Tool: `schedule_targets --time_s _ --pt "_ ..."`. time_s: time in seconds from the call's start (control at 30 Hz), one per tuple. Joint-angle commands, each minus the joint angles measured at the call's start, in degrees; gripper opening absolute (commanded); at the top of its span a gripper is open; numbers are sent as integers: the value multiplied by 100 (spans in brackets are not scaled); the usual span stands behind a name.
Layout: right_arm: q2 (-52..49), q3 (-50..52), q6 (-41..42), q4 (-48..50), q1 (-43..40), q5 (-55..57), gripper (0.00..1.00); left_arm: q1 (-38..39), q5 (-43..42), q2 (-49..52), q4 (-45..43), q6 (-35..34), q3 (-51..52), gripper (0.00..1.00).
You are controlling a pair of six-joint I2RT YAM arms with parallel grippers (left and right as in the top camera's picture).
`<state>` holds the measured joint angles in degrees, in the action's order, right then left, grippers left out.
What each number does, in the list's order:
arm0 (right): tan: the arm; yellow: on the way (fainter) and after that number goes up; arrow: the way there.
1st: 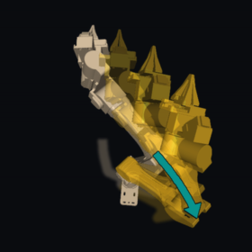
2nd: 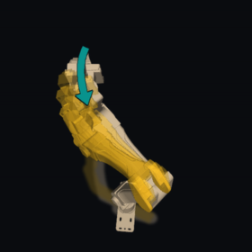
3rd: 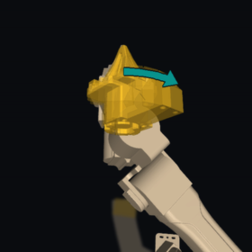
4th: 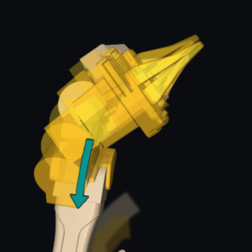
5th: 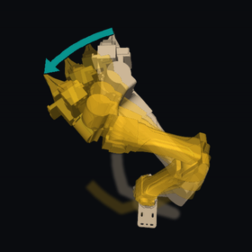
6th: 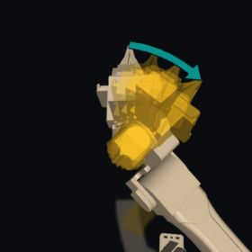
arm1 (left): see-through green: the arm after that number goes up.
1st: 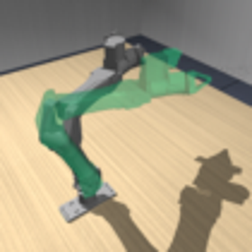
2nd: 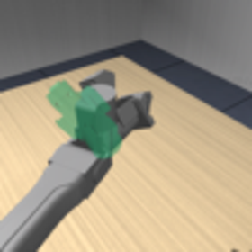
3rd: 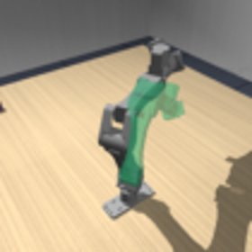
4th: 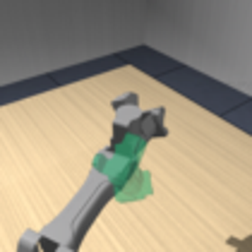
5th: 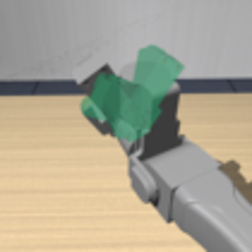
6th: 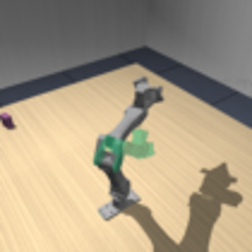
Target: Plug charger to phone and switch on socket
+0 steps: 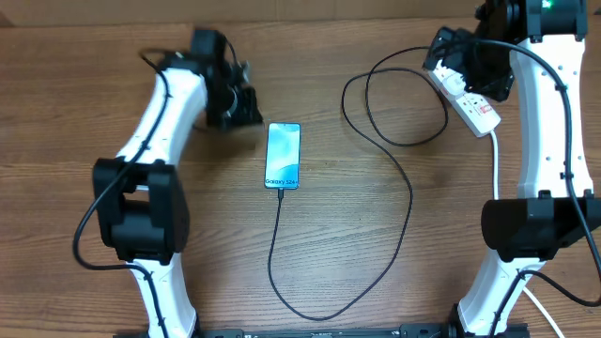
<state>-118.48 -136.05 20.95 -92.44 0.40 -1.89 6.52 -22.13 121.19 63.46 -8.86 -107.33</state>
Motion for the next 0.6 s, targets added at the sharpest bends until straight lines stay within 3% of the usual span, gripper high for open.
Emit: schedule_targets --time_s 0.0,0.1,0.13,0.17,0.2,0.57 --pt "-59 2 9 302 -17 859 100 -219 9 -319 474 13 -1121 15" --pt "-61 2 9 603 -17 1333 100 -367 13 -487 1075 168 -1989 25" --pt "-61 2 11 715 -17 1506 100 -415 37 -544 1252 181 -2234 45" --pt "-61 2 9 813 -17 1644 100 -455 63 -595 1377 177 -2411 86" --pt "-61 2 7 909 -24 1766 100 -509 118 -662 1484 179 -2603 100" --pt "-295 4 0 1292 -780 1878 100 -619 920 -863 1910 179 -2743 100"
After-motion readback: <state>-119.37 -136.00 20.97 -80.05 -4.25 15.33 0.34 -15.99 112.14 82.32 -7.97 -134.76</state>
